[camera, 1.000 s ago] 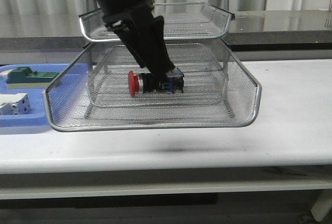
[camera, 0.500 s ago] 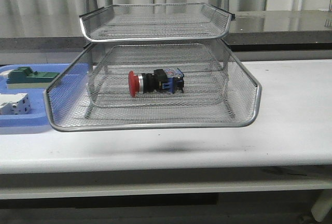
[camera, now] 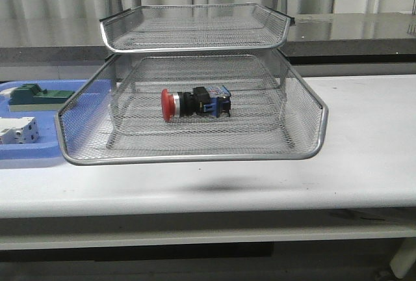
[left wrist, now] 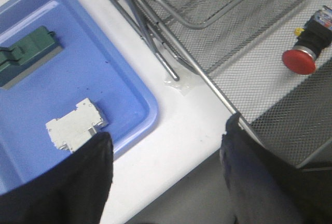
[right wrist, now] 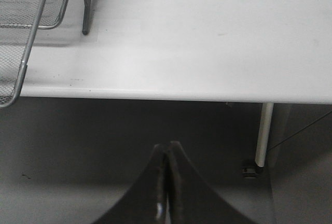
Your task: Place button on rack with both arms
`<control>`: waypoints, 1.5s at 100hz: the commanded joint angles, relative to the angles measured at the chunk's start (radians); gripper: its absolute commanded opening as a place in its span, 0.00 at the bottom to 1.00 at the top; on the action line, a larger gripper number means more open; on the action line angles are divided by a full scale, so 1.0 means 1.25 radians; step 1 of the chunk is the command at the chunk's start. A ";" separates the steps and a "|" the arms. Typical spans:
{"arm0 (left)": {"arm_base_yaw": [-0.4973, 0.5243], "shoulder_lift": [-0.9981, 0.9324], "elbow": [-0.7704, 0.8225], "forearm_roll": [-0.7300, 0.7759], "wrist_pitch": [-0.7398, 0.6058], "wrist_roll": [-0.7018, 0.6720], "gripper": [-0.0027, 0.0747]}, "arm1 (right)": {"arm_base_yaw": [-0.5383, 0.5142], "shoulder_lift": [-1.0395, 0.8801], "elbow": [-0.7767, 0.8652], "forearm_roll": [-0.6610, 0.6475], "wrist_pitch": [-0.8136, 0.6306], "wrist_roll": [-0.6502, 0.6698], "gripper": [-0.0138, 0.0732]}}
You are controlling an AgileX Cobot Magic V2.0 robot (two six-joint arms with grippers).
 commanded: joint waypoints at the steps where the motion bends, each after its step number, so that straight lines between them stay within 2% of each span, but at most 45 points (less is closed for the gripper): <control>1: 0.021 -0.093 0.071 -0.054 -0.135 -0.009 0.60 | -0.005 0.002 -0.026 -0.019 -0.044 -0.004 0.08; 25: 0.030 -0.282 0.329 -0.081 -0.367 -0.013 0.61 | -0.005 0.002 -0.026 -0.019 -0.044 -0.004 0.08; 65: 0.030 -0.596 0.722 -0.229 -0.701 -0.014 0.61 | -0.005 0.002 -0.026 -0.019 -0.044 -0.004 0.08; 85: 0.030 -0.742 0.835 -0.284 -0.723 -0.014 0.61 | -0.005 0.002 -0.026 -0.019 -0.044 -0.004 0.08; 109: 0.030 -0.885 0.884 -0.300 -0.766 -0.014 0.61 | -0.005 0.002 -0.026 -0.019 -0.044 -0.004 0.08; 142: 0.030 -0.903 0.887 -0.300 -0.808 -0.014 0.60 | -0.005 0.002 -0.026 -0.019 -0.044 -0.004 0.08; 150: 0.030 -0.903 0.887 -0.300 -0.826 -0.014 0.57 | -0.005 0.002 -0.026 -0.019 -0.044 -0.004 0.08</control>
